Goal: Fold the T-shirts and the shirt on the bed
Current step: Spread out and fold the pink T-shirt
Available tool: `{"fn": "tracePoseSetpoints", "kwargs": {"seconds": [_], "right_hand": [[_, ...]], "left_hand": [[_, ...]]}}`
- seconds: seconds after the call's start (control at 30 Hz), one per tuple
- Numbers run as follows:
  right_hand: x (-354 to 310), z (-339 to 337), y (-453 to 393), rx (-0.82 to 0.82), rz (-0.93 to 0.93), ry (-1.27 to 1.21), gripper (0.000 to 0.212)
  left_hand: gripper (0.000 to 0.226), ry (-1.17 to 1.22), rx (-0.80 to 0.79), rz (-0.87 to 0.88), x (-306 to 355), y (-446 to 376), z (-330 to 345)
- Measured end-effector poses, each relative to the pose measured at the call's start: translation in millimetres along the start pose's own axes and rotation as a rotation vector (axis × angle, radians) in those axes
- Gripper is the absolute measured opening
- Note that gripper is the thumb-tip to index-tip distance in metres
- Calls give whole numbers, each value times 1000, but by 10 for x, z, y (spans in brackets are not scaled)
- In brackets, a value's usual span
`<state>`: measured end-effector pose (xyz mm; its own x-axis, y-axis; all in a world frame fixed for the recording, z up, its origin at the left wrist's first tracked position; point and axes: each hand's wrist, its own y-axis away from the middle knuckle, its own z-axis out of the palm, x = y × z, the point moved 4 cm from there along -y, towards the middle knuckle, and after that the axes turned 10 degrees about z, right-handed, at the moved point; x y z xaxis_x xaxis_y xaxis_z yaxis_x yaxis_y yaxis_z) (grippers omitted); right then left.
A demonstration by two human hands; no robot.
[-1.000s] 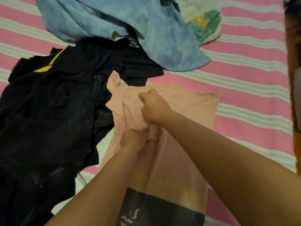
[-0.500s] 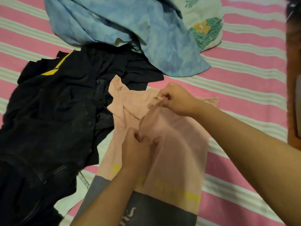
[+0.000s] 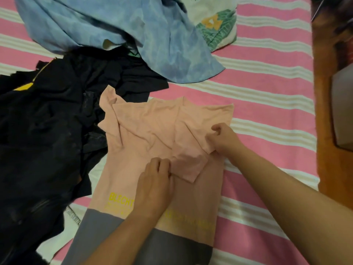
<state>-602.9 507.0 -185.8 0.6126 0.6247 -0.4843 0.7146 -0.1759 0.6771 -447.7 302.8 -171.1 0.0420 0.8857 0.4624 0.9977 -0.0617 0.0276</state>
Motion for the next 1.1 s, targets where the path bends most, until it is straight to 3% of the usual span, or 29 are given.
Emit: {"fn": "tracePoseSetpoints", "kwargs": {"seconds": [0.07, 0.23, 0.37, 0.57, 0.67, 0.73, 0.83, 0.9, 1.0, 1.1], "right_hand": [[-160, 24, -39, 39, -70, 156, 40], [-852, 149, -249, 49, -238, 231, 28], [-1158, 392, -437, 4, -208, 384, 30], [-1216, 392, -564, 138, -161, 249, 42], [-1204, 445, -450, 180, -231, 233, 21], [-1173, 467, -203, 365, -406, 260, 15], [-944, 622, 365, 640, -797, 299, 31], [-671, 821, 471, 559, -804, 449, 44], [-297, 1043, 229, 343, -574, 750, 70], [-248, 1089, 104, 352, -538, 841, 75]], "left_hand": [[32, 26, 0, 8, 6, -61, -30], [20, 217, -11, -16, -115, -61, 25], [14, 381, 15, -144, -250, -58, 57], [27, 489, -35, -288, -312, -6, 94], [25, 426, -98, -295, -301, -63, 46], [23, 358, -138, -329, -315, -95, -75], [13, 317, 152, -393, -515, -245, -592], [17, 62, 314, -356, -791, -476, -928], [55, -129, 159, -472, -1250, -902, -1129], [50, -121, -144, -572, -1491, -1029, -1032]]}}
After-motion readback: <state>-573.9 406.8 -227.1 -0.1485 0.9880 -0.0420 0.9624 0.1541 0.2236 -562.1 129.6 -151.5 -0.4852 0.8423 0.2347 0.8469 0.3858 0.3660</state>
